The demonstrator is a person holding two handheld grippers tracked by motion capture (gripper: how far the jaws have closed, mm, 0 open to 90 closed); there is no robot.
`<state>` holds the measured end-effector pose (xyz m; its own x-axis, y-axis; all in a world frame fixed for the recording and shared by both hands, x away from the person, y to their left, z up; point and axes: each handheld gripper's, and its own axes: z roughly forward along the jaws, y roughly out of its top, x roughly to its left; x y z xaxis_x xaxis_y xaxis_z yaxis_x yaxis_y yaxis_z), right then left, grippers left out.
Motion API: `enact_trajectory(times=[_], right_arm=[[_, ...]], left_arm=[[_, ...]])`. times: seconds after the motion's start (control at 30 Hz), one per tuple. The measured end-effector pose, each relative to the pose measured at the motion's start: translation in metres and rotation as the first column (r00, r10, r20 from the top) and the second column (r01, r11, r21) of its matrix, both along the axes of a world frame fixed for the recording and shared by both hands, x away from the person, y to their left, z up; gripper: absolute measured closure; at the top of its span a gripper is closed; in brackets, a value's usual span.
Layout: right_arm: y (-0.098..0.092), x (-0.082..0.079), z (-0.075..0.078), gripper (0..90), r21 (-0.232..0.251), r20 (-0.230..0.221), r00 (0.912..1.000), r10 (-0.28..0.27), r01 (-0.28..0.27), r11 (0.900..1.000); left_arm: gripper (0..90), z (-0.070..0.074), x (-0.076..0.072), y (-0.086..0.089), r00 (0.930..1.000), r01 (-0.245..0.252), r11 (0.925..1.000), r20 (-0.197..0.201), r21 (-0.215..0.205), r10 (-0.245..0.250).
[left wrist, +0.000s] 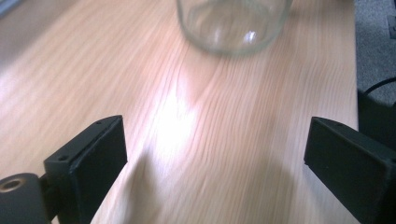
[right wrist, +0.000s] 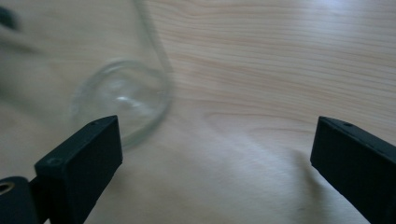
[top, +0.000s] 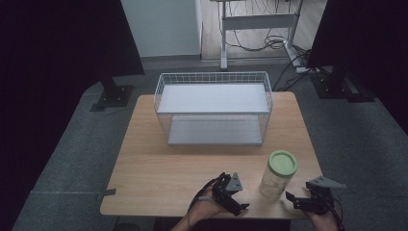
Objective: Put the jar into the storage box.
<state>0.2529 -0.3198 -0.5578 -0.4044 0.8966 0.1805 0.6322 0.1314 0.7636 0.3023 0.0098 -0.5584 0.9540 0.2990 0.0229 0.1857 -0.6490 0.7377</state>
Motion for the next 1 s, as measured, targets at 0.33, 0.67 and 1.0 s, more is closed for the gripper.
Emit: enact_trajectory(times=[0.33,0.67,1.0], right_arm=[[0.009,-0.018,0.016,1.2,0.013,0.079,0.9960,0.041,-0.043,0.999],[0.011,-0.025,0.025,0.0,0.039,0.098,0.9943,0.043,-0.047,0.998],[0.021,-0.027,0.044,1.4,0.008,0.170,0.9717,0.164,-0.168,0.986]], left_arm=[[4.4,-0.003,-0.001,0.000,0.9999,0.015,0.9992,-0.005,0.038,-0.015],[3.4,-0.003,-0.001,0.000,0.9998,0.020,0.9990,-0.003,0.041,-0.019],[3.3,-0.004,-0.002,0.000,0.9999,0.010,0.9993,-0.005,0.036,-0.010]])
